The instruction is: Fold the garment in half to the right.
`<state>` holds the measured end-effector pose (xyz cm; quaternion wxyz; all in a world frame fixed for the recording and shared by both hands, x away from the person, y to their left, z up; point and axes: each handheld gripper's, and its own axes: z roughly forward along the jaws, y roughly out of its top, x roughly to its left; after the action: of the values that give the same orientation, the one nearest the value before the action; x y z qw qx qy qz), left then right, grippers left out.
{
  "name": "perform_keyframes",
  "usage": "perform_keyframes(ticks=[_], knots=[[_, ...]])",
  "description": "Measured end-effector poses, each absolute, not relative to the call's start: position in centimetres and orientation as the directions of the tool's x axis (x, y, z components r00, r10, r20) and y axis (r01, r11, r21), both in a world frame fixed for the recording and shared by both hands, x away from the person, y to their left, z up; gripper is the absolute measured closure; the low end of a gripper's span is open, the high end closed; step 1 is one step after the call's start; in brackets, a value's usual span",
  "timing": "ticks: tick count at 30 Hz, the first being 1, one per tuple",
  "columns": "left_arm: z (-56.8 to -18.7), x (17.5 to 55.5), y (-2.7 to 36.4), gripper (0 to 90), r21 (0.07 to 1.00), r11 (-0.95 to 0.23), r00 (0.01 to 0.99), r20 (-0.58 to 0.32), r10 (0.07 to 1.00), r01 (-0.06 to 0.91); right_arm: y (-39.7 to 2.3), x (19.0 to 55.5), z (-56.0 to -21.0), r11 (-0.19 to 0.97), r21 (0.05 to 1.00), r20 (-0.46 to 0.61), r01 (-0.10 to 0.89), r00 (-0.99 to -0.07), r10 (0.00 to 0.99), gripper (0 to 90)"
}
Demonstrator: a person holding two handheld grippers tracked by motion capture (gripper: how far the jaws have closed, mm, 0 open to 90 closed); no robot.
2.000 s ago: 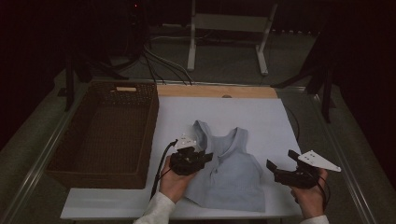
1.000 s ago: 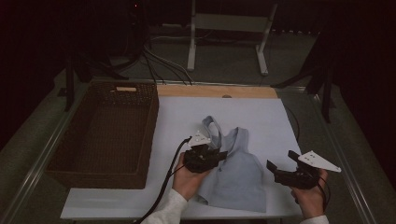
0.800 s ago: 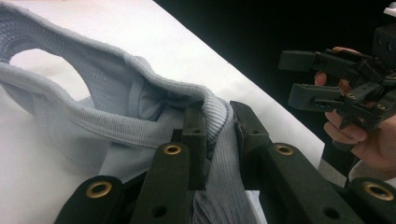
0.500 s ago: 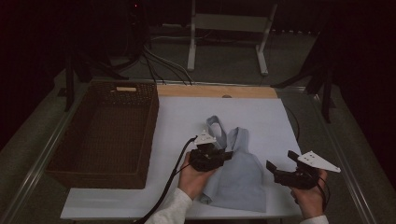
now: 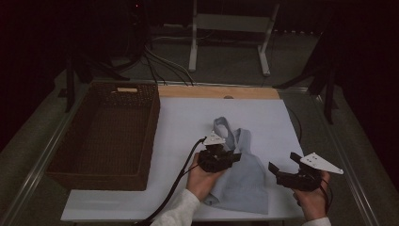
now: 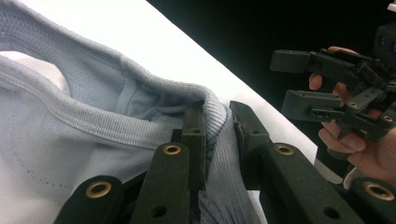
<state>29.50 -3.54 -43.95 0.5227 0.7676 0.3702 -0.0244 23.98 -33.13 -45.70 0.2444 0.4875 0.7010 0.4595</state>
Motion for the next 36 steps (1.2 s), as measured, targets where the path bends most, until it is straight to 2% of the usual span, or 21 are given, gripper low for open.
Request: perform_keyframes(ticks=[18, 28, 36], knots=[[-44.6, 29.5, -6.1, 77.6, 0.777, -0.195, 0.742, -0.446, 0.500, 0.599, -33.3, 23.9, -45.7, 0.097, 0.885, 0.107, 0.456, -0.400, 0.910, 3.1], [-45.5, 29.9, -6.2, 73.7, 0.772, -0.215, 0.745, -0.438, 0.503, 0.599, -33.2, 23.9, -45.8, 0.097, 0.884, 0.109, 0.456, -0.404, 0.908, 3.0], [-45.8, 29.9, -6.2, 57.1, 0.784, -0.196, 0.755, -0.449, 0.478, 0.590, -33.0, 23.8, -45.7, 0.103, 0.882, 0.111, 0.461, -0.415, 0.903, 3.1]])
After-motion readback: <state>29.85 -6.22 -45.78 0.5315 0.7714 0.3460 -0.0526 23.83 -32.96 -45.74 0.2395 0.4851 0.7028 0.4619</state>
